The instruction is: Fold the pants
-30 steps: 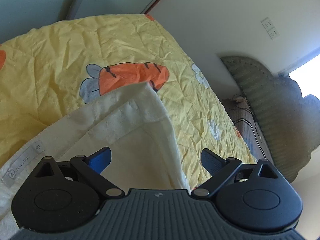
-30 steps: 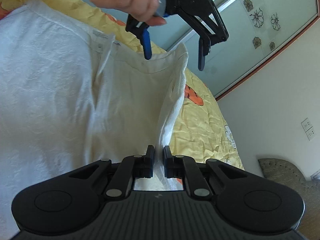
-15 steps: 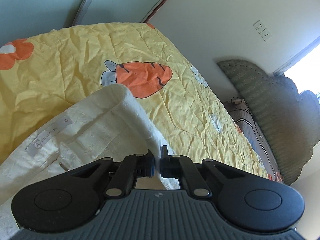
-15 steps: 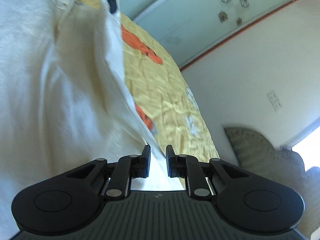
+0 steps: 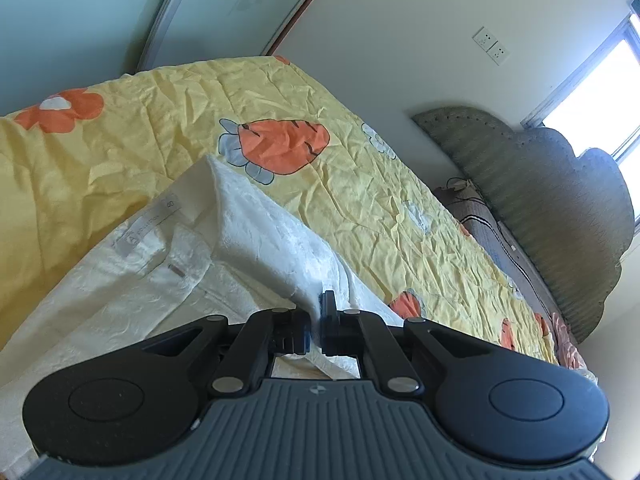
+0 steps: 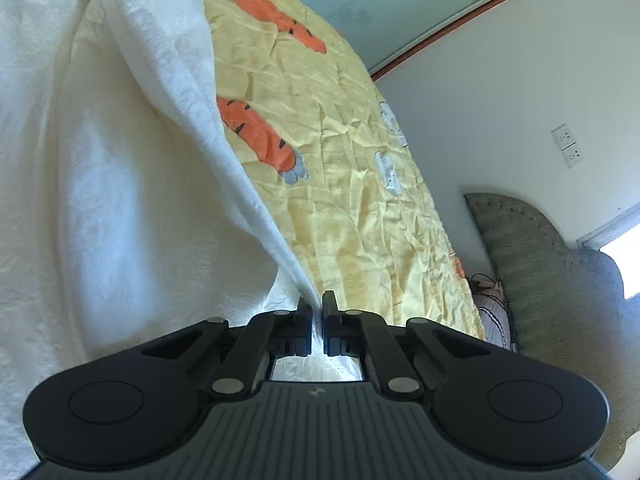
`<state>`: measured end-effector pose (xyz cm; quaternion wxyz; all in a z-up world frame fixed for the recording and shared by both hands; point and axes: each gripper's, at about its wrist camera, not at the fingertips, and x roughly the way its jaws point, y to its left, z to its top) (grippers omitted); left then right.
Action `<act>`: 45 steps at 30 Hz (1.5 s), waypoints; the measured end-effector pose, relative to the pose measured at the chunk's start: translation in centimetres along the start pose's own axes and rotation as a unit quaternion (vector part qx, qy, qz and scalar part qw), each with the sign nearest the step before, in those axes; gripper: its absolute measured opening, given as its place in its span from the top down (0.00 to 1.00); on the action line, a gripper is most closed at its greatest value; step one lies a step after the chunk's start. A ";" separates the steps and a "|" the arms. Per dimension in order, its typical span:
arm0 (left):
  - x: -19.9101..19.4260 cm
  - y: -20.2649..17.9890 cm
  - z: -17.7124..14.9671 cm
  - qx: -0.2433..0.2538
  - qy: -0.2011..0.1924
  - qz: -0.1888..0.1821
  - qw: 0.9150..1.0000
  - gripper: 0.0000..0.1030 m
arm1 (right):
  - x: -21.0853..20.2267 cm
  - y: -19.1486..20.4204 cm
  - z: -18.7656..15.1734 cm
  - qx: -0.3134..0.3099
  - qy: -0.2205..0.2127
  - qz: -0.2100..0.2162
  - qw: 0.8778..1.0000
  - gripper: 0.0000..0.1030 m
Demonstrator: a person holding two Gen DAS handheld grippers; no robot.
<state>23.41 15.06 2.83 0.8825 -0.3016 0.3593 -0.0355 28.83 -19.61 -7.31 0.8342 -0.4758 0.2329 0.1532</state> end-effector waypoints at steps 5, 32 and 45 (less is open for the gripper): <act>-5.3 2.8 -1.5 0.025 -0.008 -0.036 0.999 0.96 | -12.4 1.4 -0.7 0.048 -0.066 -0.012 0.997 0.96; -10.6 7.6 -7.5 0.088 0.026 0.102 0.991 0.72 | -22.6 13.7 -5.1 0.160 -0.050 0.086 0.982 0.85; -8.6 -6.4 -12.2 0.275 0.037 -0.027 0.960 0.59 | -24.0 3.4 -23.0 0.554 0.087 -0.017 0.828 0.68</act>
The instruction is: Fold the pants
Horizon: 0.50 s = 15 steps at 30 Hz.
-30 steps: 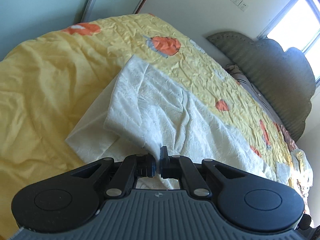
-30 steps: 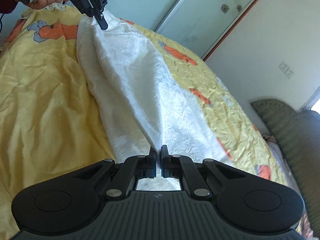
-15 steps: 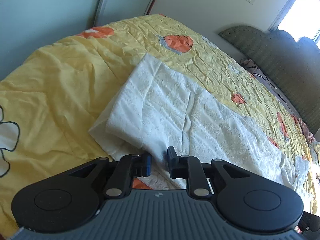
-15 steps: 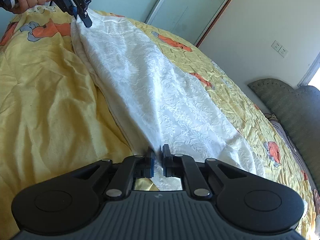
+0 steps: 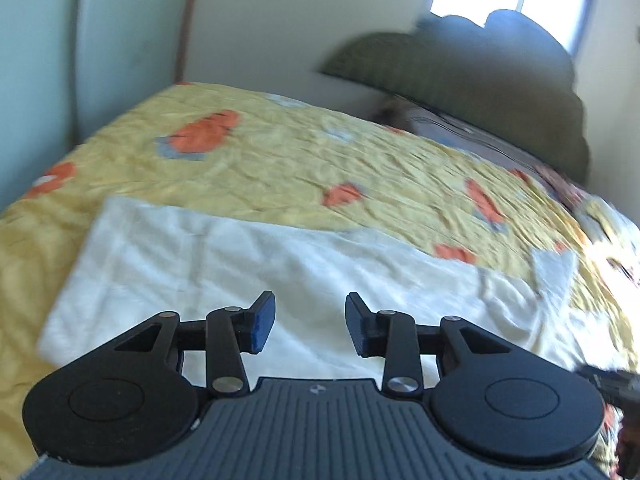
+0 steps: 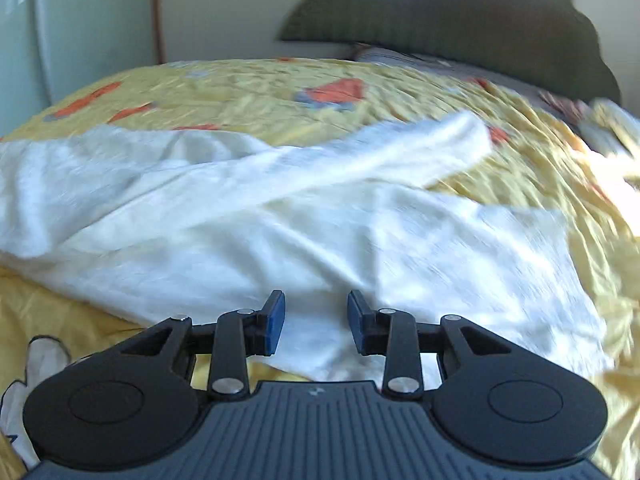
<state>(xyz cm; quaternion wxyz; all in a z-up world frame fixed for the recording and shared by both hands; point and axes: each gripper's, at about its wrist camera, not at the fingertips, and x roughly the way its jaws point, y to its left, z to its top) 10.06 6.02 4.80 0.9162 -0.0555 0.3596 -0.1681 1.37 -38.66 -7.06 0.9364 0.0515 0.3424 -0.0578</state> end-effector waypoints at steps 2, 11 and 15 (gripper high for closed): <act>2.1 -3.8 -0.6 0.044 0.033 -0.071 0.996 0.59 | -1.1 -1.9 0.9 0.067 -0.042 -0.002 0.997 0.67; 6.3 -16.2 -7.0 0.233 0.065 -0.191 0.951 0.59 | 9.9 -0.2 15.6 0.024 -0.072 0.005 0.997 0.44; 7.8 -18.2 -8.4 0.269 0.073 -0.204 0.939 0.59 | 18.3 -0.3 17.7 0.015 0.027 -0.088 0.996 0.44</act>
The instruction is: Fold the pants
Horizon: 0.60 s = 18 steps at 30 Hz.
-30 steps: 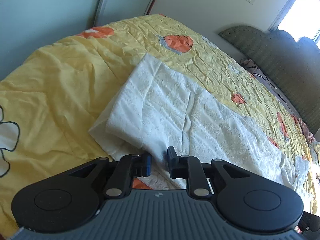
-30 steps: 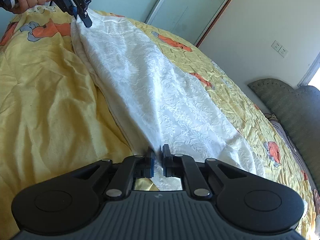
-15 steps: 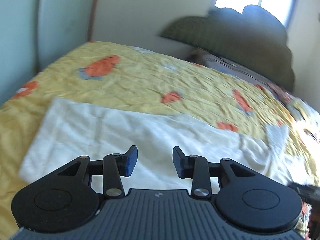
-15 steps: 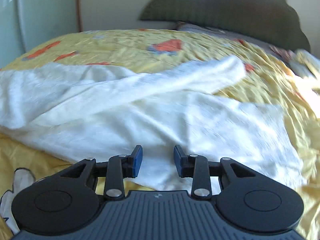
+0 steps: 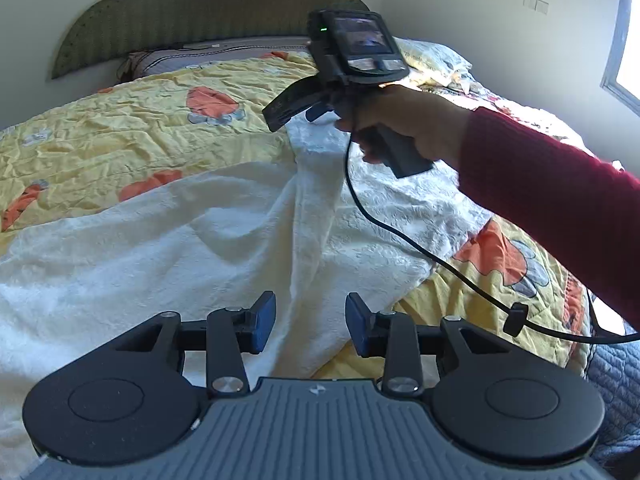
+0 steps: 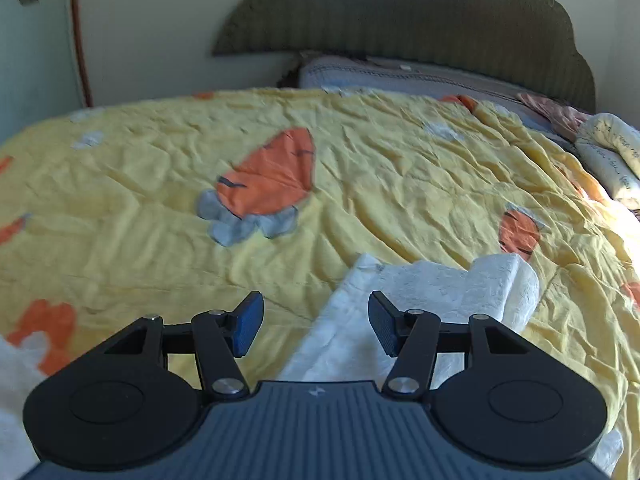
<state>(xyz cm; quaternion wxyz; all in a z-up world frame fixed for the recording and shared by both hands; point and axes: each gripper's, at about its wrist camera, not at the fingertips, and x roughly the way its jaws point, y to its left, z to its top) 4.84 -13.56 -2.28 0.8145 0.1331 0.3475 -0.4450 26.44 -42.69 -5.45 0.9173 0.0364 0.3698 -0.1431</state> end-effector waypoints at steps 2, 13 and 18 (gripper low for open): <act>1.1 -0.2 0.1 0.012 0.002 -0.006 1.000 0.59 | 1.8 -0.4 -0.6 -0.002 0.009 -0.032 0.999 0.53; 4.8 -0.9 1.5 0.039 -0.006 0.021 0.999 0.90 | -10.7 -12.9 -8.9 0.273 -0.135 0.064 0.950 0.92; 5.7 -2.7 1.2 0.072 -0.012 0.040 0.996 0.90 | -13.7 -18.0 -14.5 0.365 -0.123 0.084 0.919 0.92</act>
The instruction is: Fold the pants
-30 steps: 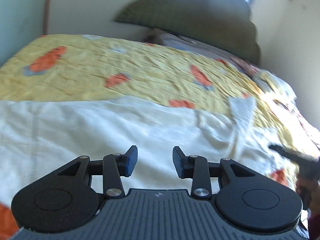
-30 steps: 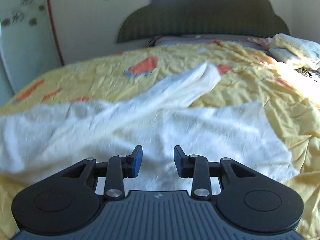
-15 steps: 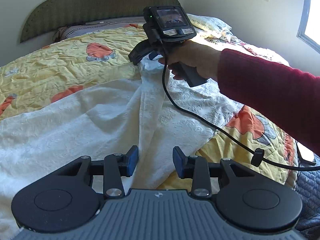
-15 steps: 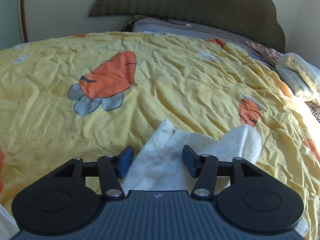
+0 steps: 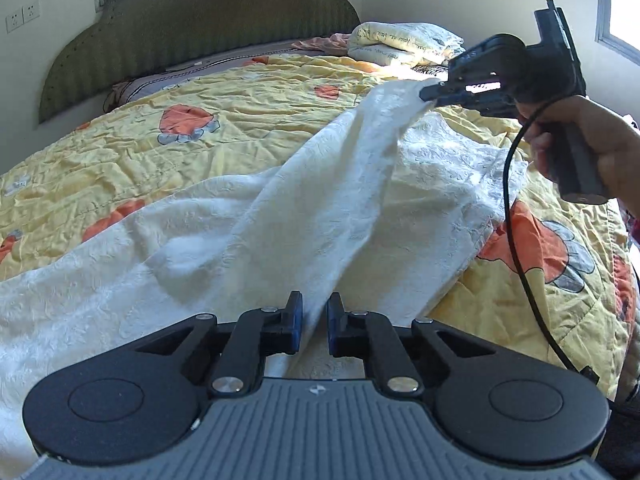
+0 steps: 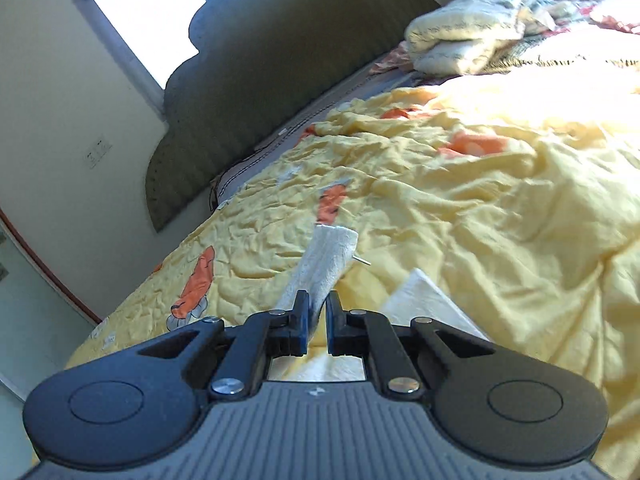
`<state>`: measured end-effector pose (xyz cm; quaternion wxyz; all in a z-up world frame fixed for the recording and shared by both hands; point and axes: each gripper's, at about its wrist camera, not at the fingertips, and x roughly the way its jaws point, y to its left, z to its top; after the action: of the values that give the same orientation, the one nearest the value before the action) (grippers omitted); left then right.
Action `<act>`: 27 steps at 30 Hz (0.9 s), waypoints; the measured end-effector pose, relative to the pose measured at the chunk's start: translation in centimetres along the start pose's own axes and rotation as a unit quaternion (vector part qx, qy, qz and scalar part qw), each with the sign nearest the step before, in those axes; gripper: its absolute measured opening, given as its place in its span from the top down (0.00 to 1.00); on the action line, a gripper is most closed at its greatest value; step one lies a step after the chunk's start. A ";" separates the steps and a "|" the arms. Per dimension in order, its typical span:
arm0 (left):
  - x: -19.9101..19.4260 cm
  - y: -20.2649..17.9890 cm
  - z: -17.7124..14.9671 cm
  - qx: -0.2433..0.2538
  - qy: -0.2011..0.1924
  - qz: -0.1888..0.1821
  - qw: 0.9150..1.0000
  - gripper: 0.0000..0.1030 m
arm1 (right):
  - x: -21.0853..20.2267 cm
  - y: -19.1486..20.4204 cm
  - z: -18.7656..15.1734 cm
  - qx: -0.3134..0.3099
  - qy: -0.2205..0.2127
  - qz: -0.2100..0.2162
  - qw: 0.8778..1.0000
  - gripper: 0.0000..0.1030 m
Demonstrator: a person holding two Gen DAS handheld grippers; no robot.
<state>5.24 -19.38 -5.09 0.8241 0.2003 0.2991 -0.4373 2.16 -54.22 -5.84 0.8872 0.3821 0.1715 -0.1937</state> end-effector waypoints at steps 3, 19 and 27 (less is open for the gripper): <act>0.3 -0.5 0.1 0.007 0.000 0.010 1.000 0.90 | -0.1 -2.7 -0.6 0.046 0.008 -0.010 0.999 0.89; -1.8 0.8 2.6 -0.047 -0.071 0.059 0.995 0.95 | 0.4 1.9 4.0 0.035 -0.037 0.140 0.989 0.94; -2.6 -3.0 0.8 0.038 -0.035 -0.018 0.998 0.96 | -5.0 -3.7 0.3 0.005 0.011 -0.014 1.000 0.94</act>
<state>1.88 -19.92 -2.96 0.8178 0.2103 0.2568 -0.4701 -3.89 -55.68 -5.66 0.8806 0.3862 0.1851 -0.2026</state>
